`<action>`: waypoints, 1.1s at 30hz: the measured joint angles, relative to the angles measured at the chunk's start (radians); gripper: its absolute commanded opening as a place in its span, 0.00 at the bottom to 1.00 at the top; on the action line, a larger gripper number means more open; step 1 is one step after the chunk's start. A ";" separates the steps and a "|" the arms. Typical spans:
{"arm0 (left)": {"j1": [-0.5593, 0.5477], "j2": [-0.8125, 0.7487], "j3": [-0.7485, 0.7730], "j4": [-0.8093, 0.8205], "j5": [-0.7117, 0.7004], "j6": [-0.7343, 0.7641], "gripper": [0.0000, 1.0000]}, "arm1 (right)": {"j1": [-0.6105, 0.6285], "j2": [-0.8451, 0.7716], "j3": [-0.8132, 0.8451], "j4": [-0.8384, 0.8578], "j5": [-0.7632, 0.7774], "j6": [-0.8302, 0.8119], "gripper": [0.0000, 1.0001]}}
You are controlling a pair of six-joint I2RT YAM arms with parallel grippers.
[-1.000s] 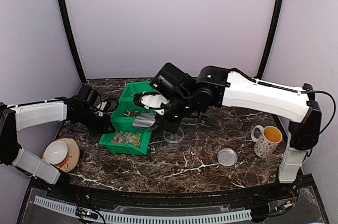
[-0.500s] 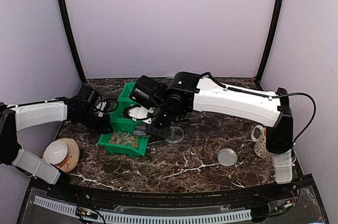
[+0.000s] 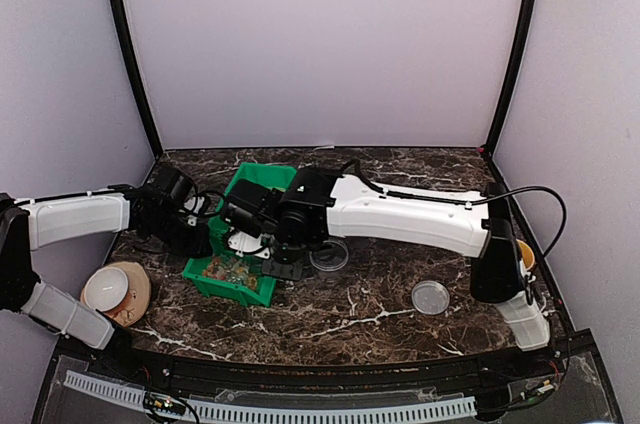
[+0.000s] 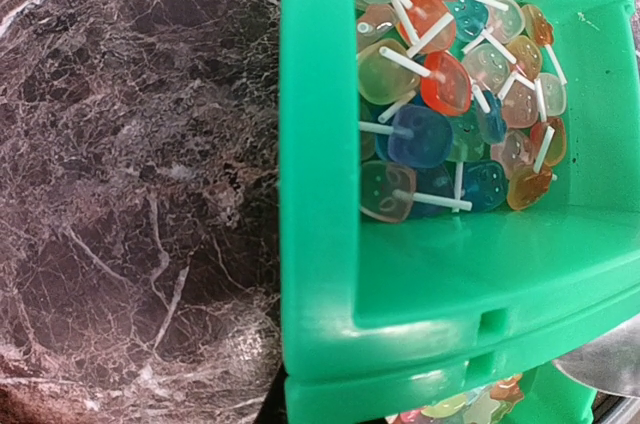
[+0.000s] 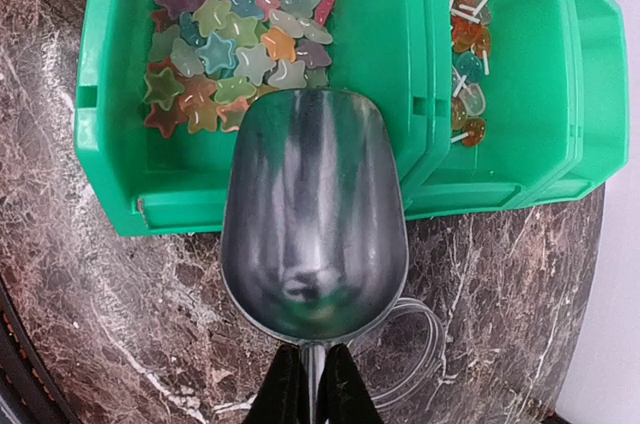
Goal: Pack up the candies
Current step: Scoop the fake candies from the plate.
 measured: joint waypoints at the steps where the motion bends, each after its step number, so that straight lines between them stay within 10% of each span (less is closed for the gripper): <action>1: -0.001 0.000 0.000 0.000 -0.004 0.001 0.00 | 0.005 0.012 0.011 -0.001 0.010 -0.005 0.00; 19: -0.033 0.000 0.000 -0.008 -0.064 0.039 0.00 | 0.093 0.160 0.083 0.121 0.142 -0.145 0.00; 33: -0.032 -0.001 -0.003 -0.011 -0.051 0.058 0.00 | 0.042 0.142 -0.078 0.464 -0.071 -0.109 0.00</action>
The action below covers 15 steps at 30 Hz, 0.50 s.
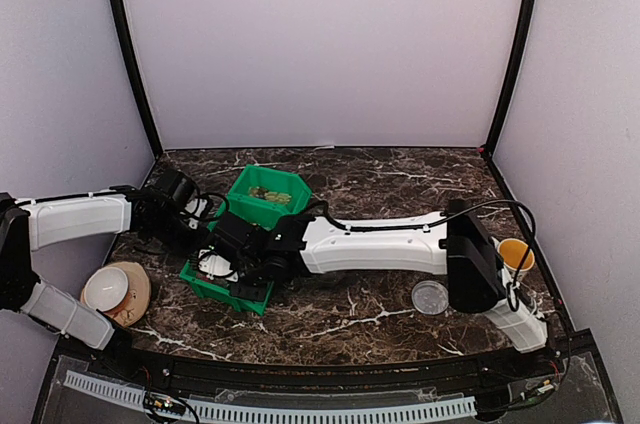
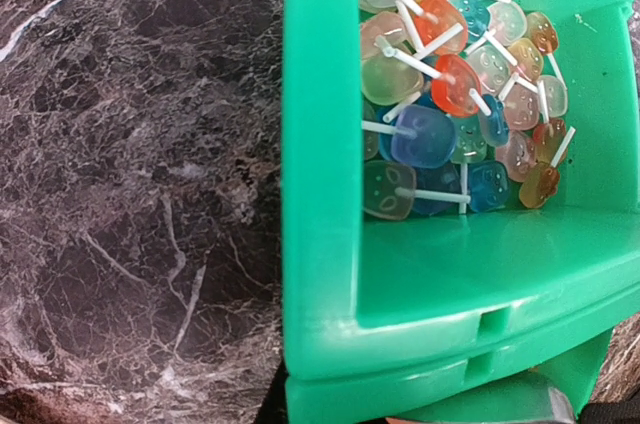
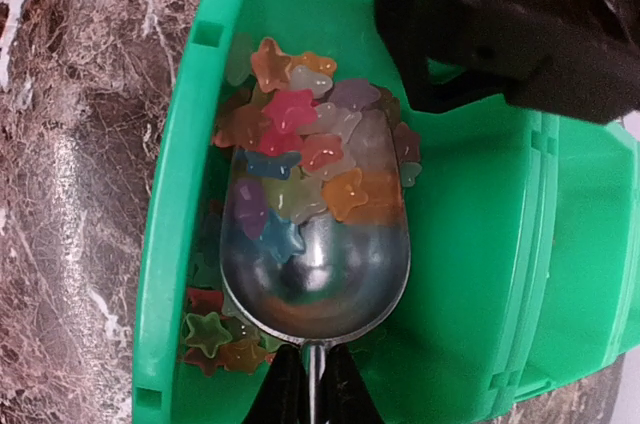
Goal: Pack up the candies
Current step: Scoop the fake candies from the plate.
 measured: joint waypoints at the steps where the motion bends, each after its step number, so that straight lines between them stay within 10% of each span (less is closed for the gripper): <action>1: 0.001 0.000 0.000 0.000 -0.004 0.001 0.00 | -0.010 -0.008 -0.022 0.025 -0.026 0.014 0.00; 15: -0.001 -0.028 -0.006 0.014 0.010 -0.014 0.00 | -0.103 -0.225 -0.555 0.558 -0.285 0.152 0.00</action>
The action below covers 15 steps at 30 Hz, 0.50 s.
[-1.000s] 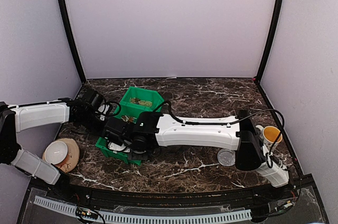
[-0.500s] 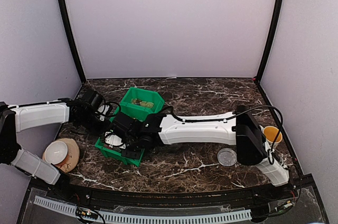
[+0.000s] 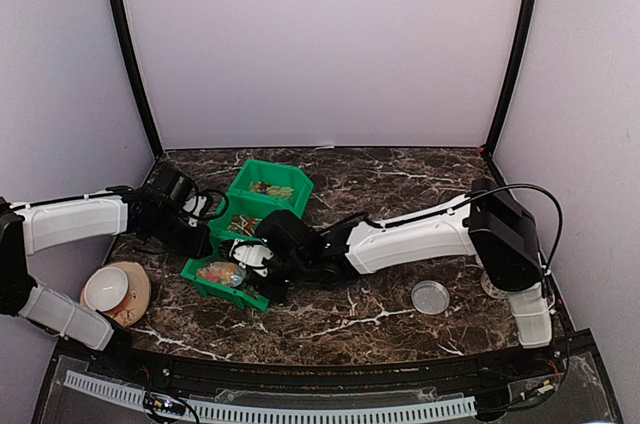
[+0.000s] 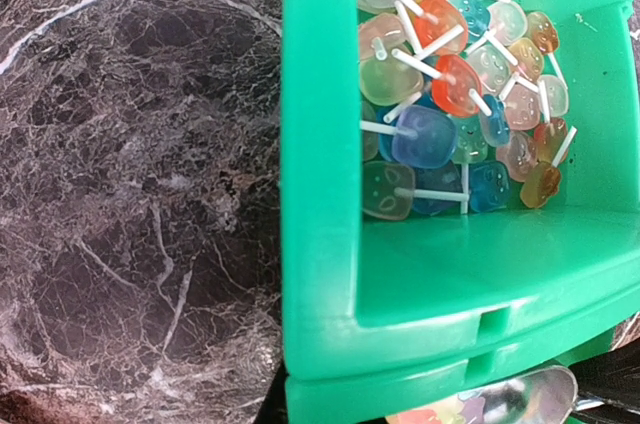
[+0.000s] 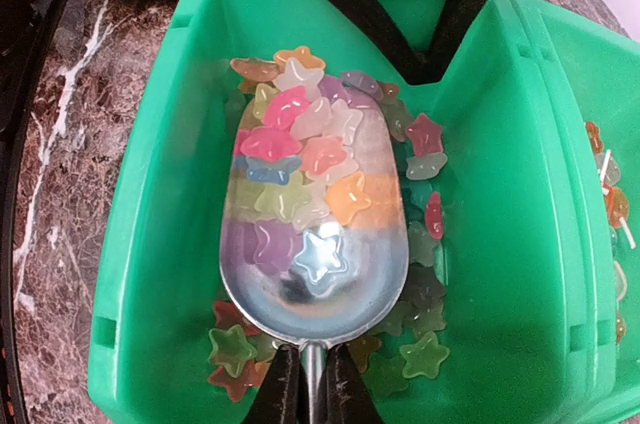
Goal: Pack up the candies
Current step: Scoop the fake candies from the plate.
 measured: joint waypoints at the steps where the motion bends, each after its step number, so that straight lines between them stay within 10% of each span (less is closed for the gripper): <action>1: 0.000 -0.002 0.000 0.001 0.002 -0.001 0.00 | -0.002 -0.007 -0.023 0.031 -0.007 0.007 0.00; 15: -0.001 -0.002 0.000 0.000 0.006 -0.007 0.00 | -0.031 -0.122 -0.298 0.339 -0.021 0.082 0.00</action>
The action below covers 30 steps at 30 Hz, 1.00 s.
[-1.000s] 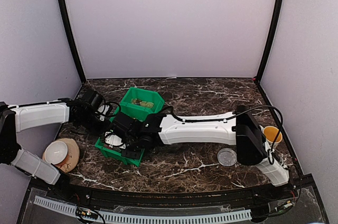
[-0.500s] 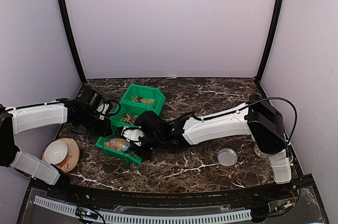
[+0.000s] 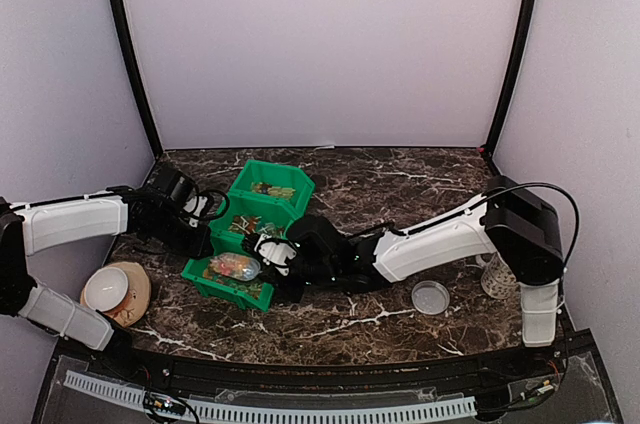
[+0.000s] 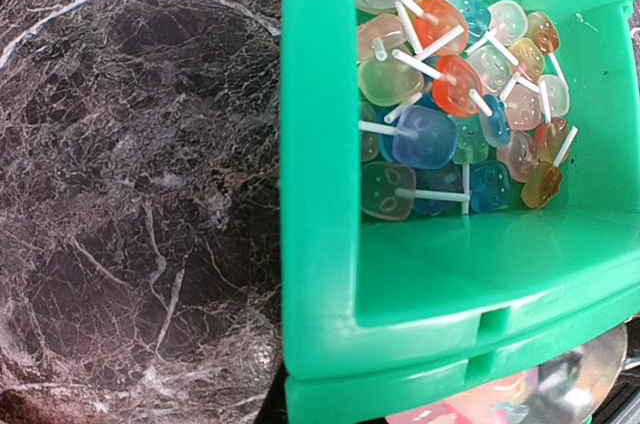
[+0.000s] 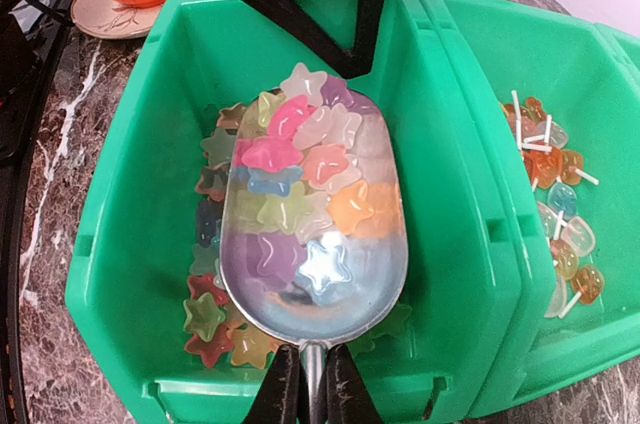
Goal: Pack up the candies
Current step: Scoop the fake candies from the plate, then place the fake candies on the plate.
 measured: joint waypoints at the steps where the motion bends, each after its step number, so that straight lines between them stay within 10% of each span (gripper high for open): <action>1: 0.000 0.000 0.000 0.000 0.000 0.000 0.00 | -0.001 -0.009 -0.016 0.013 0.003 0.000 0.00; 30: 0.000 0.000 0.000 0.000 0.002 -0.006 0.00 | -0.009 -0.193 -0.203 0.144 0.058 -0.008 0.00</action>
